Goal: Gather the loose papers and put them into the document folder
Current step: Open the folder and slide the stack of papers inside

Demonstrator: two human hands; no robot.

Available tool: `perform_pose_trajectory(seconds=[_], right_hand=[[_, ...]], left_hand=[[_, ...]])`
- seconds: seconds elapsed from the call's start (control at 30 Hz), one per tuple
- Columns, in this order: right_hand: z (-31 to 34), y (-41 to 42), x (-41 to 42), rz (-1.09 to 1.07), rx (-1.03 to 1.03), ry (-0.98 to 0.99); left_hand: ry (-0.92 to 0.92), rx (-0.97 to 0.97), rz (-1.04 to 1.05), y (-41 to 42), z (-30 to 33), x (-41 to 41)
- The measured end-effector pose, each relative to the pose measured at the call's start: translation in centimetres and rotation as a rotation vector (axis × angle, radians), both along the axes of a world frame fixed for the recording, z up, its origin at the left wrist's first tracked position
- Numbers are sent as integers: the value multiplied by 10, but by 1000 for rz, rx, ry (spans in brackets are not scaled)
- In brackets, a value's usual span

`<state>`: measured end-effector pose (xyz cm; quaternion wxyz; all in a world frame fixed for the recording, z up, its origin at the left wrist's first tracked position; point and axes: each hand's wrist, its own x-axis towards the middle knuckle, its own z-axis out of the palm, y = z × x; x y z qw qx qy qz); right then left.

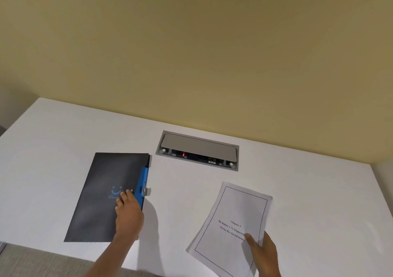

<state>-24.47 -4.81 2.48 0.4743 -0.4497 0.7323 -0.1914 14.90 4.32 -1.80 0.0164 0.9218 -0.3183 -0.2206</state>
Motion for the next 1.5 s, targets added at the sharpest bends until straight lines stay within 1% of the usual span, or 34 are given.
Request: perform_pose_trajectory(seconds=[0.17,0.37,0.47,0.53,0.73,0.87,1.0,1.13,1.4,1.5], right_hand=[[33,-6,8,1,-69,-63],[89,-9,25,-58,-183,-247],[118,-11,38,-45,-260,-317],[134,-12,45,-9,-313,-326],[151,-10,70,190,-406,-176],[142,-4,80,350,-403,-43],[129,2,89,467,-369,68],[121,1,99,498,-316,130],[94,-8,125,468,-230,127],[82,-6,138,454,-227,138]], left_hand=[[151,-252,87,6,23,0],[188,-342,113,14,56,-21],[251,-408,94,16,69,-42],[268,-459,58,15,76,-56],[364,-537,54,7,95,-94],[400,-563,59,4,109,-119],[411,-526,17,0,119,-135],[415,-512,18,-1,120,-144],[439,-533,78,0,111,-153],[424,-533,62,2,112,-157]])
